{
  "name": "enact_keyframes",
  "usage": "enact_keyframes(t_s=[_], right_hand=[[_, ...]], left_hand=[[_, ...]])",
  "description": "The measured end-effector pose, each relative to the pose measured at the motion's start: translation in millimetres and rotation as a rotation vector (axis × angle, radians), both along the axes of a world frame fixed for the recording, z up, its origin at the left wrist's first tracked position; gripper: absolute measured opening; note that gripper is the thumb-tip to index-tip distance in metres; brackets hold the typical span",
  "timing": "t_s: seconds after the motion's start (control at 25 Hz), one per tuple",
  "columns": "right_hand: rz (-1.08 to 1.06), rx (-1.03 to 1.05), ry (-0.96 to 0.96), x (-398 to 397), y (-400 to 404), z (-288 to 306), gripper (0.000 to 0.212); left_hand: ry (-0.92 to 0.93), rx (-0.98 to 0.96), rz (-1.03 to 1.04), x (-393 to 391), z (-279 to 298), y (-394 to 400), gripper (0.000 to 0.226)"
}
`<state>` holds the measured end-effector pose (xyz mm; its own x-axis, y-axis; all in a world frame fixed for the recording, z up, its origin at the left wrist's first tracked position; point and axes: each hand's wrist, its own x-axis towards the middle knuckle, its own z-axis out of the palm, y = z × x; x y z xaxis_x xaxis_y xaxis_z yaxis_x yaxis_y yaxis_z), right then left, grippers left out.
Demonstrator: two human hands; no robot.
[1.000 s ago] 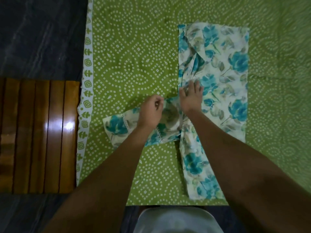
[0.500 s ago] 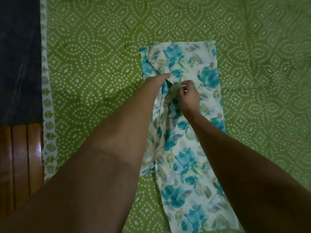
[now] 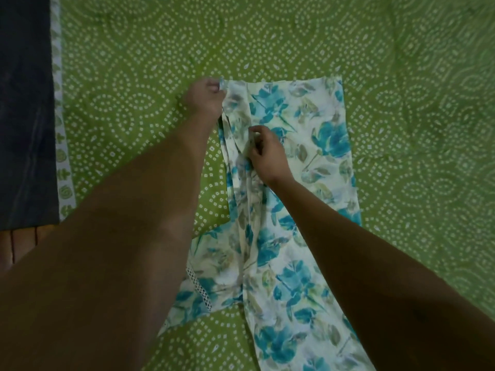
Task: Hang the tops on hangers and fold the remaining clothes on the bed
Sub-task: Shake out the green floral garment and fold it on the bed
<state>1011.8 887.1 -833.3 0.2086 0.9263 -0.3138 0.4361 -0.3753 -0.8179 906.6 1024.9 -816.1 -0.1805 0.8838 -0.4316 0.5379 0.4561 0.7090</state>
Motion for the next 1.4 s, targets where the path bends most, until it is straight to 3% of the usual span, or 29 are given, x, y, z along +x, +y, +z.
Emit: enact_keyframes(t_s=[0.12,0.24,0.32,0.52,0.72,0.84,0.96,1.08,1.16,1.2,1.28,1.32,1.4], right_hand=[[0.000,0.025,0.107,-12,15,2,0.048],[-0.028,-0.030,0.221,-18,15,7,0.059],[-0.047,-0.025,0.268,-18,12,8,0.060],[-0.150,-0.037,0.328,-10,1,1,0.057],[-0.200,-0.029,0.396,-8,-5,-3,0.052],[-0.194,0.072,0.213,0,-11,-2,0.039],[-0.188,0.184,-0.068,17,-36,-6,0.034],[-0.010,0.218,-0.390,30,-68,-19,0.038],[0.204,0.171,-0.536,30,-91,-27,0.048],[0.327,0.129,-0.600,31,-101,-30,0.054],[0.451,0.038,-0.749,47,-114,-33,0.063],[0.411,-0.021,-0.810,61,-116,-35,0.066],[0.222,-0.171,-0.870,96,-111,-37,0.067]], left_hand=[[0.273,0.131,0.001,-2,1,-8,0.036],[0.344,-0.110,0.009,-2,-16,-33,0.063],[0.296,-0.215,0.040,-3,-21,-47,0.071],[0.065,-0.324,0.128,8,-23,-53,0.053],[-0.144,-0.362,0.230,16,-13,-24,0.058],[-0.011,-0.346,0.123,13,0,-6,0.056],[0.088,-0.152,0.050,-6,3,4,0.038],[0.248,0.031,0.075,-6,9,-18,0.039],[0.413,0.301,-0.113,8,8,-60,0.047],[0.465,0.401,-0.324,17,5,-89,0.051],[0.563,0.387,-0.827,25,-17,-153,0.059],[0.634,0.323,-1.013,24,-27,-179,0.063],[0.729,0.256,-1.179,12,-42,-204,0.072]])
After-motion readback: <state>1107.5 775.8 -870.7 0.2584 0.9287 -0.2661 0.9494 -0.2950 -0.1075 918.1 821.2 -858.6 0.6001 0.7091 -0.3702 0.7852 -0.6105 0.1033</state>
